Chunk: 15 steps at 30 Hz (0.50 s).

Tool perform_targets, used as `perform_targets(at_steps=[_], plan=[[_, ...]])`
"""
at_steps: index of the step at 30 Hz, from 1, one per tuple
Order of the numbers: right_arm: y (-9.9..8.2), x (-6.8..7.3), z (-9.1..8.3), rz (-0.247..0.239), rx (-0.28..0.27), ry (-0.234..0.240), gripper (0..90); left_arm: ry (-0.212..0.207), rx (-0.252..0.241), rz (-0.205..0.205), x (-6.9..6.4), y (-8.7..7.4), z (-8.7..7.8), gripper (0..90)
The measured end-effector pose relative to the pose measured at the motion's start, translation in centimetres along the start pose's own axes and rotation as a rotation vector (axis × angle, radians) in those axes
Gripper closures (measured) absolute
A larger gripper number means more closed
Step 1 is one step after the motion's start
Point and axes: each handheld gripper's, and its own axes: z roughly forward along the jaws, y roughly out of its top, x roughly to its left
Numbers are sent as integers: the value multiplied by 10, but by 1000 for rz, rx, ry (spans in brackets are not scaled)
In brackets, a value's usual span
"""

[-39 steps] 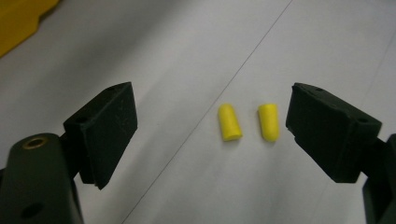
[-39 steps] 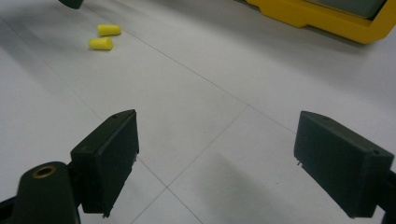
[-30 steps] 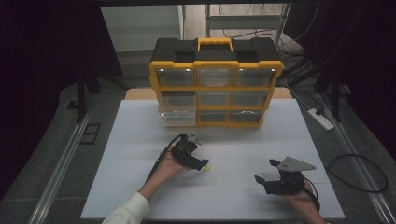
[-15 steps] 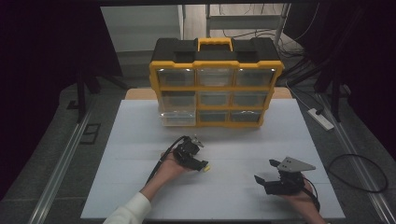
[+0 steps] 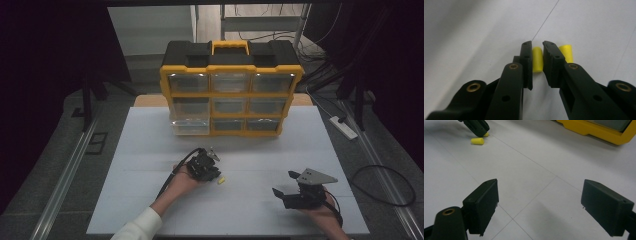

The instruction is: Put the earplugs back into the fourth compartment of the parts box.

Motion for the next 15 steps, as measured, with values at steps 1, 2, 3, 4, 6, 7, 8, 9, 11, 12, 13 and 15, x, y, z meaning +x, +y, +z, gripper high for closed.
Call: perform_targets(at_steps=[1, 2, 3, 4, 6, 7, 8, 9, 11, 12, 13, 15], plan=[[0, 0, 0, -2, 0, -1, 155, -1, -2, 7, 0, 0, -1, 780], [0, 0, 0, -2, 0, -1, 155, -4, -7, 9, -1, 0, -3, 783], [0, 0, 0, -2, 0, -1, 156, -3, -25, 8, -1, 0, -6, 785], [0, 0, 0, -2, 1, -1, 156, -1, -36, 8, -2, 0, -8, 785], [0, 0, 0, -3, 1, -1, 156, 6, -57, 7, -2, 0, -12, 785], [0, 0, 0, -3, 1, -1, 156, 11, -71, 4, -2, 0, -15, 785], [0, 0, 0, -3, 0, -1, 156, 11, -71, 4, -2, 0, -15, 785], [0, 0, 0, -3, 0, -1, 156, 12, -82, 3, -2, -1, -17, 784], [0, 0, 0, -4, 0, 0, 156, 22, -107, 0, -2, -2, -22, 785], [0, 0, 0, -4, -2, 0, 156, 26, -121, 2, -1, -2, -25, 785], [0, 0, 0, -4, -2, 0, 156, 28, -142, -8, -1, -3, -28, 784], [0, 0, 0, -4, -2, -1, 156, 31, -165, -15, -1, -4, -32, 785]])
